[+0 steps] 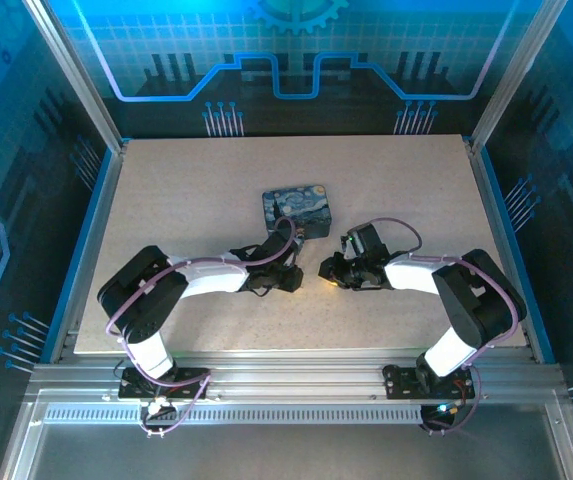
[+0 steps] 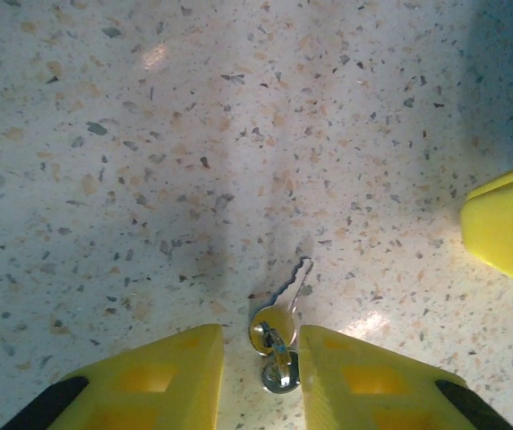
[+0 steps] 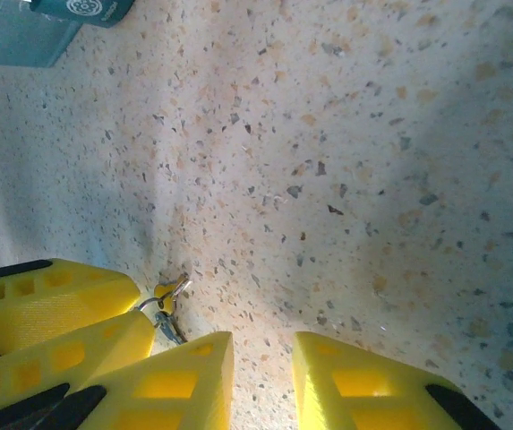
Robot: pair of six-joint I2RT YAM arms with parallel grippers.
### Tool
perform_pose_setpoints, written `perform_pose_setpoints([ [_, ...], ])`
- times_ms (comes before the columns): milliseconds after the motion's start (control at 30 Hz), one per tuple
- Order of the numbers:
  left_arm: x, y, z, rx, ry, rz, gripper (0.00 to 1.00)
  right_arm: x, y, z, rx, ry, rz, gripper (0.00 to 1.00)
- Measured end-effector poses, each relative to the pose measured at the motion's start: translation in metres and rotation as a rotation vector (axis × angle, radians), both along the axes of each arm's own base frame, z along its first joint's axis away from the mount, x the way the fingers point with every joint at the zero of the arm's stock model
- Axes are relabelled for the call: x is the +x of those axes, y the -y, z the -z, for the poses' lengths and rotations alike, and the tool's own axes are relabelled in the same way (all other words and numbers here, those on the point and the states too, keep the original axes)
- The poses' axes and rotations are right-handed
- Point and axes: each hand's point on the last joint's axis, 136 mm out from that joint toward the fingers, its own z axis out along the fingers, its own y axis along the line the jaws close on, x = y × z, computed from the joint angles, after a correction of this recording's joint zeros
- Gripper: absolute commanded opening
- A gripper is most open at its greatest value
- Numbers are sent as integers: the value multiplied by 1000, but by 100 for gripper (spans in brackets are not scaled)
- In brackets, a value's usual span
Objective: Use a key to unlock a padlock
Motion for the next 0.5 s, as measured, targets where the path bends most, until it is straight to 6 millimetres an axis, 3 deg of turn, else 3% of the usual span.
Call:
perform_pose_setpoints([
  [267,-1,2,-15,55,38,102,32,0,4,-3,-20,16,-5,24],
  [500,8,34,-35,138,61,261,28,3,16,-12,-17,50,19,24],
])
